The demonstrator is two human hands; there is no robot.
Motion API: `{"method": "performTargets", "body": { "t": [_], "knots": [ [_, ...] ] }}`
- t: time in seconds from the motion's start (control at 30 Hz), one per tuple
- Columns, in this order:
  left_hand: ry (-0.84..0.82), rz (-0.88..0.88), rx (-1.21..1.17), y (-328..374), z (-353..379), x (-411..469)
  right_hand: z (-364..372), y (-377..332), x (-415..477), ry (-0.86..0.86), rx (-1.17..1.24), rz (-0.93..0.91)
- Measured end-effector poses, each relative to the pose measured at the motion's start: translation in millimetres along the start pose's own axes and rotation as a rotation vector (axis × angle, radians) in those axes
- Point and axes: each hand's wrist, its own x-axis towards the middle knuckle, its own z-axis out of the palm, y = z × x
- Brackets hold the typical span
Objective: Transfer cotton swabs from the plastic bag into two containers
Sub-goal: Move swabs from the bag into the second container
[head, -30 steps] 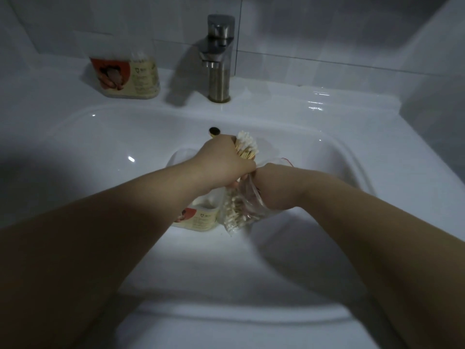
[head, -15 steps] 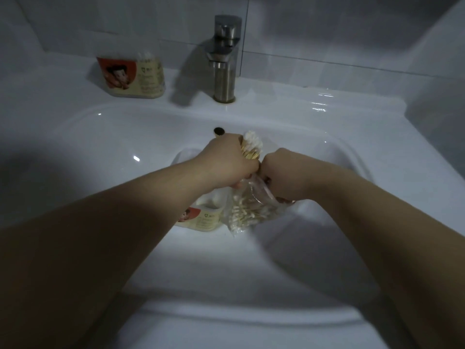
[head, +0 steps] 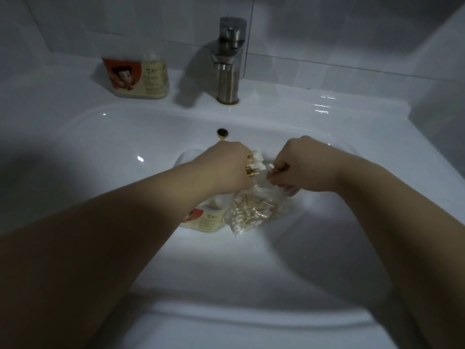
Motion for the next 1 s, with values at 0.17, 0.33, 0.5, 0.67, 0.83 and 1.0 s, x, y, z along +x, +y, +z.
{"method": "performTargets", "body": {
  "t": [0.17,0.33,0.5,0.67,0.83,1.0],
  "knots": [
    [0.014,-0.022,-0.044,-1.2,1.5,1.7,-3.9,3.4,-5.5,0.045,0.161,0.03],
    [0.046,-0.042,-0.067,-0.4,2.6,2.0,-5.6,4.1,-7.1,0.059,0.166,0.006],
    [0.081,-0.087,-0.22,-2.0,2.0,1.9,-7.1,5.9,-9.2,0.024,0.162,-0.001],
    [0.124,-0.044,-0.377,0.8,2.4,2.2,-7.9,5.1,-10.1,0.028,0.208,-0.005],
    [0.115,-0.033,-0.284,0.9,6.2,4.2,-3.1,2.8,-8.2,-0.007,0.187,0.035],
    [0.119,-0.055,-0.265,1.4,7.4,4.2,4.9,-4.0,-1.8,-0.135,-0.047,0.049]
  ]
}}
